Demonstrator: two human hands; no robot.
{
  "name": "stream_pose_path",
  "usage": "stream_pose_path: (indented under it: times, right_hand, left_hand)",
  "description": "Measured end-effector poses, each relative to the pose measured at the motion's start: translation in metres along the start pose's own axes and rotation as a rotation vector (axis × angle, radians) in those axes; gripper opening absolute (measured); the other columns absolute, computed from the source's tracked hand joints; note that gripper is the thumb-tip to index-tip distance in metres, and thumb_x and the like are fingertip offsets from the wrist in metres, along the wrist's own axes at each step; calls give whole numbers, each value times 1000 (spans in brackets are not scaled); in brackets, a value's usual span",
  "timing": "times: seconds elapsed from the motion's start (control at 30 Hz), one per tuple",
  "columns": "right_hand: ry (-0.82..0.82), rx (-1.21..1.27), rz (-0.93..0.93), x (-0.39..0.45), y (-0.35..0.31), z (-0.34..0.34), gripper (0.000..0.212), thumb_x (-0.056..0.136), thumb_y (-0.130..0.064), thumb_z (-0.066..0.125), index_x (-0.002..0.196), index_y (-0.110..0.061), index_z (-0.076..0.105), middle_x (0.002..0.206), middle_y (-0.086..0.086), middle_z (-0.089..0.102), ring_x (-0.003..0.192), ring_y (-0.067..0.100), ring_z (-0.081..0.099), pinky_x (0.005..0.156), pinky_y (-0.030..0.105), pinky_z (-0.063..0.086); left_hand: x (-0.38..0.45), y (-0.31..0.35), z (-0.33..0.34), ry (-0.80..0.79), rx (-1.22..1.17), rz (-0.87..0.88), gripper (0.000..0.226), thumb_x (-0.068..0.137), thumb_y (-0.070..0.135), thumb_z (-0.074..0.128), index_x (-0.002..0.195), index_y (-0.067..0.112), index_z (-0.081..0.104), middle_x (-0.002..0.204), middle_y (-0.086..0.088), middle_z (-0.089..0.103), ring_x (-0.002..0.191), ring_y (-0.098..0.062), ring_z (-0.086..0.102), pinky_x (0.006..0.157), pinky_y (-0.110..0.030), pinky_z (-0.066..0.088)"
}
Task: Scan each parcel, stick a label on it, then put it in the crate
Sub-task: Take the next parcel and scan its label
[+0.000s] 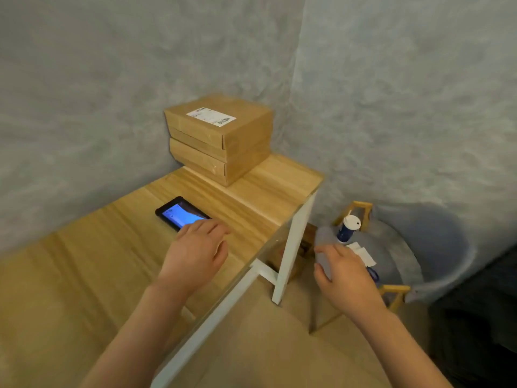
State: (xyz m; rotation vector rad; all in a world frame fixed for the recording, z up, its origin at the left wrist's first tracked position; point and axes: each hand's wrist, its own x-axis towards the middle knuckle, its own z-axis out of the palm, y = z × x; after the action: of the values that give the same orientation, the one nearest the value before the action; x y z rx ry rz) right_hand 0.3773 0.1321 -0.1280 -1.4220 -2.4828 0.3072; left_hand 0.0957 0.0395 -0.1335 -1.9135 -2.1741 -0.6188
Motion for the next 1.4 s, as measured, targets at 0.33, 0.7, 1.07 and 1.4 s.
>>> stream_pose_path:
  times: [0.33,0.7,1.07,1.4]
  right_hand:
    - [25,38,-171,203,11,-13,34,96,-24,55,129,-18,57,129,4,58,119,25,53,101,40,42]
    - [145,456,-195,400,-13,4,34,92,-15,63,126,-11,58,122,5,59,115,26,55,100,37,42]
    - [-67,1213,93,494,-35,37,41,97,-51,51,120,-17,59,123,-1,63,115,15,58,96,32,44]
    - [6,1264,-94,435,-59,35,29,102,-19,52,127,-6,58,117,8,64,80,-20,59,72,1,43]
  left_hand:
    - [144,-52,28,133,19,-153,33,91,22,63,124,16,60,125,-4,62,110,-30,60,86,-43,52]
    - [225,-78,50,218,-255,-432,82,93,47,56,157,29,9,163,1,13,145,-25,30,109,-44,41]
    - [235,-53,80,352,-679,-756,100,75,86,43,156,38,11,159,18,27,144,-4,31,117,-45,35]
    - [195,-38,41,665,-902,-845,74,90,47,56,155,28,25,137,38,41,124,21,42,94,-3,41]
